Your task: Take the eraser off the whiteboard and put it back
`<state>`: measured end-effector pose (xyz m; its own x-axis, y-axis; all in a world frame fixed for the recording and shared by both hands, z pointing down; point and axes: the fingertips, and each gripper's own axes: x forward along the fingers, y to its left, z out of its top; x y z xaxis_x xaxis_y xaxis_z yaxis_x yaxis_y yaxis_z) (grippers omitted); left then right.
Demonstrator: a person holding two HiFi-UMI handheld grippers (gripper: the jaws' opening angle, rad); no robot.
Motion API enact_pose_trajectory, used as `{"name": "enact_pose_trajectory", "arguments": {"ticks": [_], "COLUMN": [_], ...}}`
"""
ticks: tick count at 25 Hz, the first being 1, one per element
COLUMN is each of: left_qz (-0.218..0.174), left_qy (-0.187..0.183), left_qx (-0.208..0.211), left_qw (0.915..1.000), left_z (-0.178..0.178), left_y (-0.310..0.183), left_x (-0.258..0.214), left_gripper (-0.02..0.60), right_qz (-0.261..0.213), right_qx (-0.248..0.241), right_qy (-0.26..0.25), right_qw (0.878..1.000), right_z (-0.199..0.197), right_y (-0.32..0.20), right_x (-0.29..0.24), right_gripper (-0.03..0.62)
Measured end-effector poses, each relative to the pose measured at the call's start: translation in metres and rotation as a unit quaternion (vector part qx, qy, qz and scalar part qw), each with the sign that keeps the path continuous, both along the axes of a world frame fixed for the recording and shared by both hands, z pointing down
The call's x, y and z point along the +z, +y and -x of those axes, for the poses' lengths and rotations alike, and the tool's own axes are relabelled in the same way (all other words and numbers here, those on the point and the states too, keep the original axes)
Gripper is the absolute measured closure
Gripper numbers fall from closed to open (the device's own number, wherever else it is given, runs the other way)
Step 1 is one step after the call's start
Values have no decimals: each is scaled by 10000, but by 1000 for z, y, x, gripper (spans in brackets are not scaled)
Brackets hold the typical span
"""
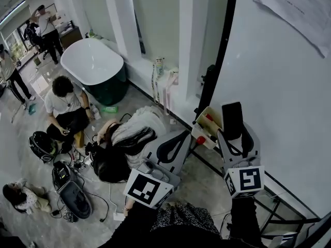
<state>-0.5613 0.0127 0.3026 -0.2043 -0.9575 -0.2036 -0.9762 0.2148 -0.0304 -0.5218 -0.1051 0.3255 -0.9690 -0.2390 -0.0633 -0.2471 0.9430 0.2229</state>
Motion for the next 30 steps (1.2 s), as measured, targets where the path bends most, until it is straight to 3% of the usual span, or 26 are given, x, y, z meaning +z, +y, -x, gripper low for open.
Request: {"name": "enact_pose_trajectory", "arguments": {"ticks": [7,18,23,30], "left_qz": [46,42,47,29], "left_qy": [207,342,407,525], "left_qx": [210,473,565,622], "left_qw": [9996,9983,9976,9967], "left_z": [23,42,44,45], "left_y": [-5,-22,-30,-36], "left_x": [12,22,24,27], "left_gripper": [575,575,575,575], "right_qz": [-387,-1021,-1341,-1206], "right_qx": [219,484,795,1119], "right_qy": [964,2515,2798,2650], "right_qw": [9943,9612,9473,9501], "right_z": [24,36,33,27], "right_y": [-20,-42,-50,-59], "right_x": [42,88,86,79], "right_gripper": [316,316,316,315]}}
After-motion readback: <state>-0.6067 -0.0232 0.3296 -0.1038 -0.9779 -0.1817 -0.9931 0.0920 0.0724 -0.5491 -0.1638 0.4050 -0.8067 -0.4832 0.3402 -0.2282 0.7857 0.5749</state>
